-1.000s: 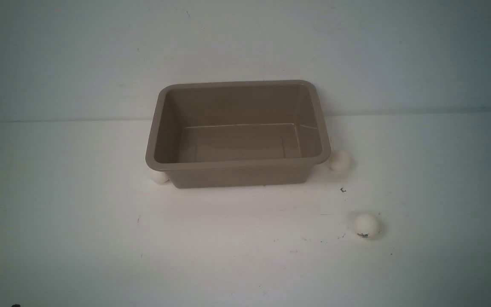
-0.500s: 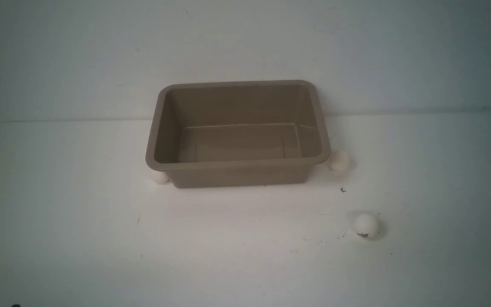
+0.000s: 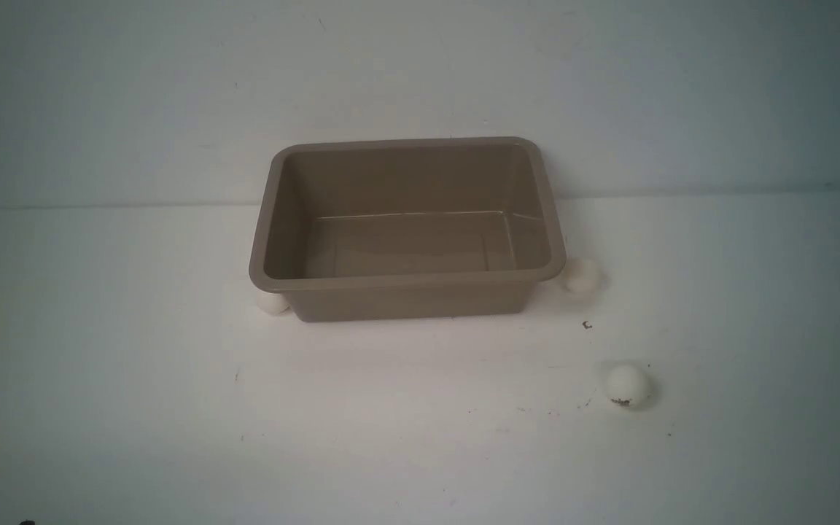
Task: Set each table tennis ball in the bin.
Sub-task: Use the right arm to clamp the table tennis ball closest to it
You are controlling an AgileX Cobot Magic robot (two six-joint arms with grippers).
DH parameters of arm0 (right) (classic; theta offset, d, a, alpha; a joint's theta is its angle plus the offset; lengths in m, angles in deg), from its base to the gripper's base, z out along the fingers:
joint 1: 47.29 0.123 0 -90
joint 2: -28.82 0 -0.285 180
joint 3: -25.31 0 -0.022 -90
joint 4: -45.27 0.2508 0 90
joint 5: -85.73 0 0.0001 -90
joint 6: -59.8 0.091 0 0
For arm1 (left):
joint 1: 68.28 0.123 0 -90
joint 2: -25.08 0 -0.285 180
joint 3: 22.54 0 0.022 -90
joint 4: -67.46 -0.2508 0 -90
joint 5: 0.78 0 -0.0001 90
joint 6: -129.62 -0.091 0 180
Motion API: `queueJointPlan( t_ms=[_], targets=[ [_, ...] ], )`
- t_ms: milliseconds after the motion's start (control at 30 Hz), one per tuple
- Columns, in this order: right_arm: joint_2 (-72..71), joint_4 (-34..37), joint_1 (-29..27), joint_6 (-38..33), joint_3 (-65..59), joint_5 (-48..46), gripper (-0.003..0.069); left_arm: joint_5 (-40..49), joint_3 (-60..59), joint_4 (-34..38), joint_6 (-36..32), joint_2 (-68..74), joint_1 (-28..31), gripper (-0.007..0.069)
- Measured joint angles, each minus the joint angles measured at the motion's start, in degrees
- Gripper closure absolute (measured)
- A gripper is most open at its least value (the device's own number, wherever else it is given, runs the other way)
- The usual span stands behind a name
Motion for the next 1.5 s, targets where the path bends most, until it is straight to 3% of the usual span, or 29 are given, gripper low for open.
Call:
queueJointPlan(
  t_ms=[600, 800, 900, 1100, 1300, 1500],
  targets=[
    [0.00, 2.81, 0.00, 0.00, 0.00, -1.22, 0.0090, -0.41, 0.00, -2.81, 0.00, 0.00, 0.00, 0.0125],
    [0.00, 4.61, 0.00, -1.23, 0.00, -6.13, 0.0090, -6.74, -0.07, 6.08, 2.82, 0.00, 0.00, 0.0125],
    [0.00, 5.32, 0.00, -3.49, 0.00, -8.69, 0.0090, -13.18, -0.07, 16.02, 3.94, 0.00, 0.00, 0.0125],
    [0.23, 6.36, 0.00, -9.97, 0.06, -12.08, 0.0090, -22.66, -0.07, 27.26, 4.31, 0.00, 0.00, 0.0125],
    [2.71, 8.74, 0.00, -11.75, 0.11, -15.10, 0.0090, -23.04, -0.07, 28.61, 3.79, 0.00, 0.00, 0.0125],
    [4.53, 10.46, 0.00, -14.80, 0.83, -15.83, 0.0090, -13.00, 3.50, 24.43, 0.23, 0.00, 0.00, 0.0125]
  ],
)
